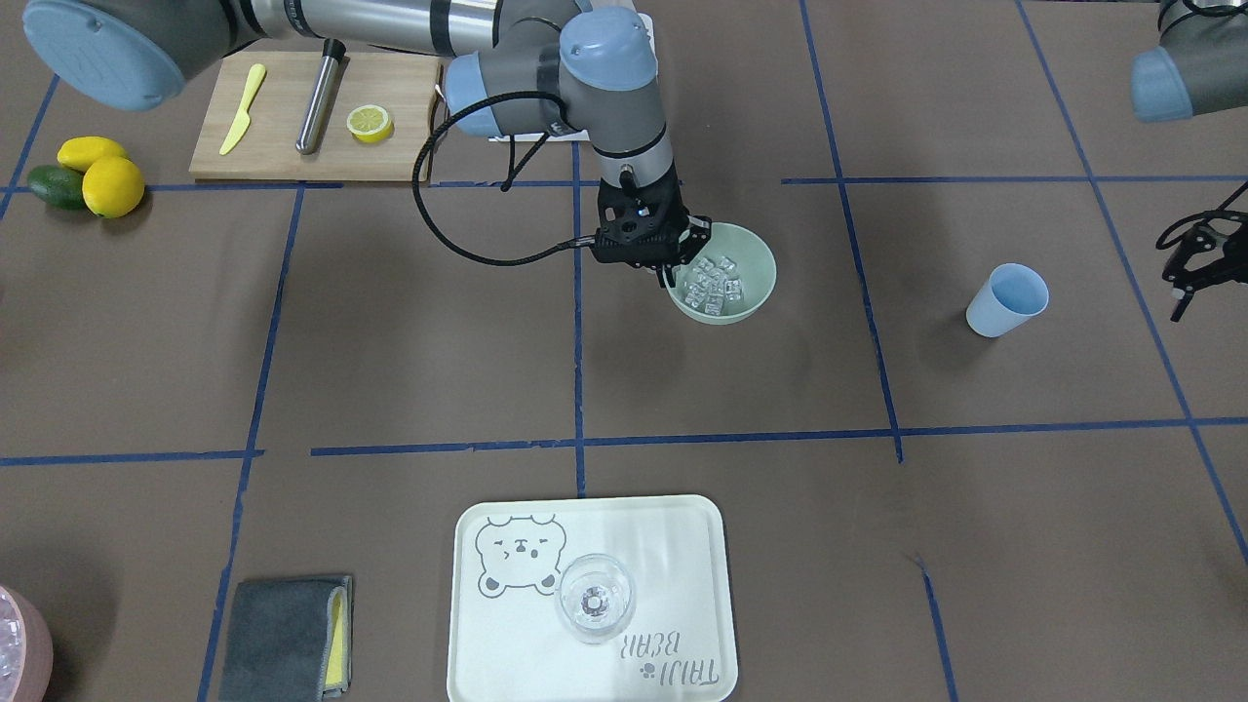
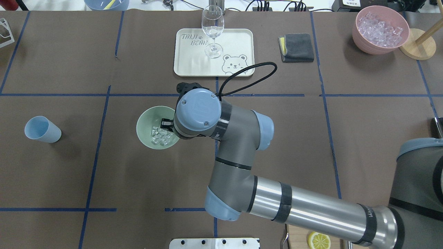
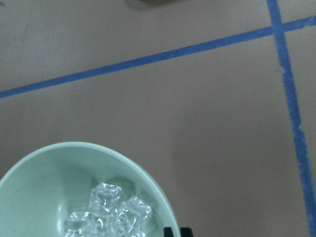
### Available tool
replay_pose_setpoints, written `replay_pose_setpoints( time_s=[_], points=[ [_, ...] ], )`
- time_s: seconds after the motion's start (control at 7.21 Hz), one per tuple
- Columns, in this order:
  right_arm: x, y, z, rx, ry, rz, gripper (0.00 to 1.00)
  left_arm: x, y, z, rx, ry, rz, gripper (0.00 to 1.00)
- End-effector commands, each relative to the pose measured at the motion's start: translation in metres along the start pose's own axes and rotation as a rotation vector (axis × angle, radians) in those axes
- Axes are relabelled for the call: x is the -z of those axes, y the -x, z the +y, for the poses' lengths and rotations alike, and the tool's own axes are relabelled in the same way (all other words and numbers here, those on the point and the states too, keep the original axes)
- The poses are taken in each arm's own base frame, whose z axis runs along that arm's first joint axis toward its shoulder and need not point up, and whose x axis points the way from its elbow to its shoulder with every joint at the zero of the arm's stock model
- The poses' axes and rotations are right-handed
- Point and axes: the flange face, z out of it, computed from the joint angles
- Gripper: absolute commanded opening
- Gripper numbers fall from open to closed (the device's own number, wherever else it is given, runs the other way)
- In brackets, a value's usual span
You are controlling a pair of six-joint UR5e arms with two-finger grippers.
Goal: Pour ice into bowl
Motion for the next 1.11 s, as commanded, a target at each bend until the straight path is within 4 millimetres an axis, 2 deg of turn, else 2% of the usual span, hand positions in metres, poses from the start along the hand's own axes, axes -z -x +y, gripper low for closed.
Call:
replay_pose_setpoints(
  time_s=[0.0,0.14,0.28,0.42,0.55,0.69,0.83,0.97],
  points=[
    [0.043,-0.064,-0.028,-0.009,-0.040,-0.026,0.00,0.013,0.047,0.008,0.040,0.149,0.009,1.00],
    [0.054,-0.095,-0.044,0.028,-0.055,-0.009,0.00,0.017,0.056,-0.003,0.091,0.221,0.061,1.00],
    [0.070,-0.133,-0.066,0.072,-0.081,0.010,0.00,0.026,0.066,0.000,0.123,0.235,0.118,1.00],
    [0.073,-0.183,-0.081,0.116,-0.065,0.054,0.00,0.027,0.065,0.008,0.132,0.221,0.180,1.00],
    [0.078,-0.227,-0.092,0.111,-0.076,0.093,0.00,0.019,0.064,0.019,0.157,0.267,0.199,1.00],
    [0.086,-0.257,-0.104,0.155,-0.069,0.121,0.00,0.009,0.068,0.026,0.169,0.290,0.202,1.00],
    [0.098,-0.297,-0.113,0.185,-0.056,0.152,0.00,0.001,0.070,0.038,0.179,0.306,0.211,1.00],
    [0.112,-0.336,-0.119,0.201,-0.056,0.167,0.00,0.000,0.070,0.040,0.187,0.313,0.211,1.00]
  ],
)
